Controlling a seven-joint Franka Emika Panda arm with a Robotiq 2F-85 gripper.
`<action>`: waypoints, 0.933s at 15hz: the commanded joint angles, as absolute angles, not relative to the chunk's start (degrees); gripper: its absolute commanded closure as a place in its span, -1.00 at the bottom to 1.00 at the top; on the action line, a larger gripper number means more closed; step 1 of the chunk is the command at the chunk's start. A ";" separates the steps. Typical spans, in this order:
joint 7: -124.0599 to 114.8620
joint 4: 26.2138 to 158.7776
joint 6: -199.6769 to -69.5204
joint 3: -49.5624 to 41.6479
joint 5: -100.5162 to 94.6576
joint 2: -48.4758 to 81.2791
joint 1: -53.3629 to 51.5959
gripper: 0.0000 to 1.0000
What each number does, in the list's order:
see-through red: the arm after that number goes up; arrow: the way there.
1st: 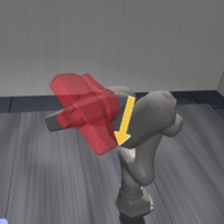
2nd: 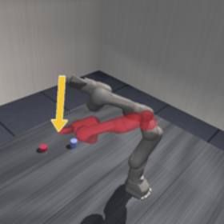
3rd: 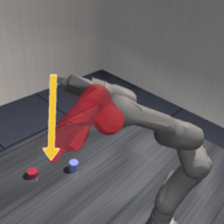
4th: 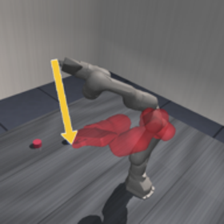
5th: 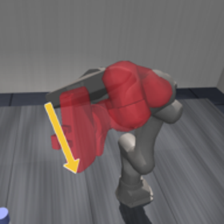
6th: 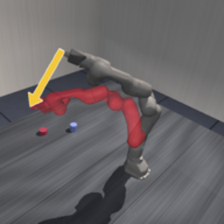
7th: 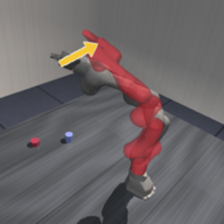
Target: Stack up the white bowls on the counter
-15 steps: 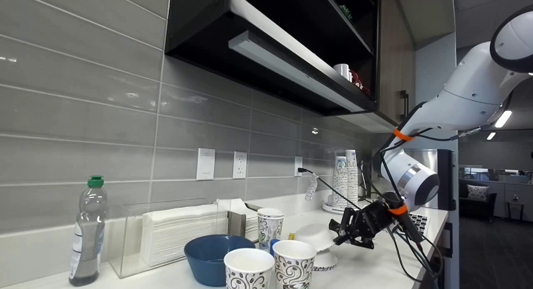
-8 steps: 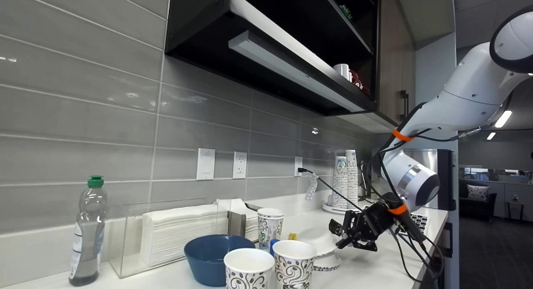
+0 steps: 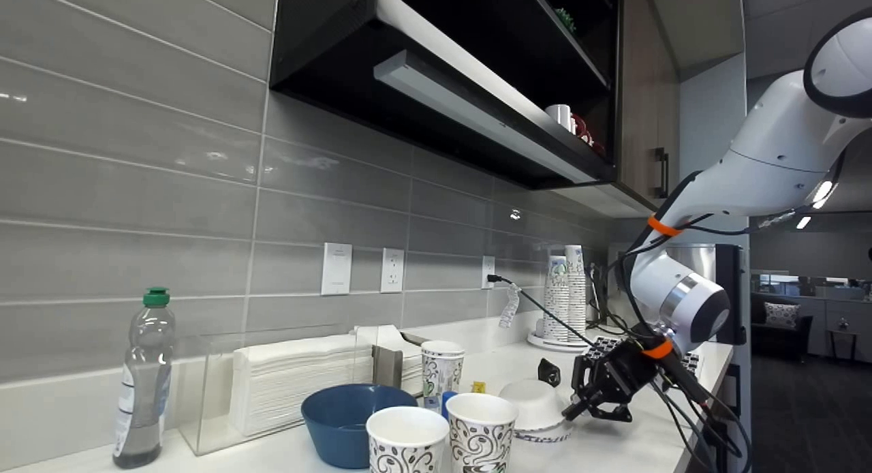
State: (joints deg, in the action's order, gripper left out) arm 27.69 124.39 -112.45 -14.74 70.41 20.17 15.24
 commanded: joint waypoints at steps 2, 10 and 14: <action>25.39 128.73 -116.02 -15.31 68.23 15.91 15.00 0.46; 25.42 135.44 -123.89 -15.84 64.95 6.56 14.46 -0.65; 26.71 139.92 -133.18 -15.03 61.24 -0.41 13.94 -1.00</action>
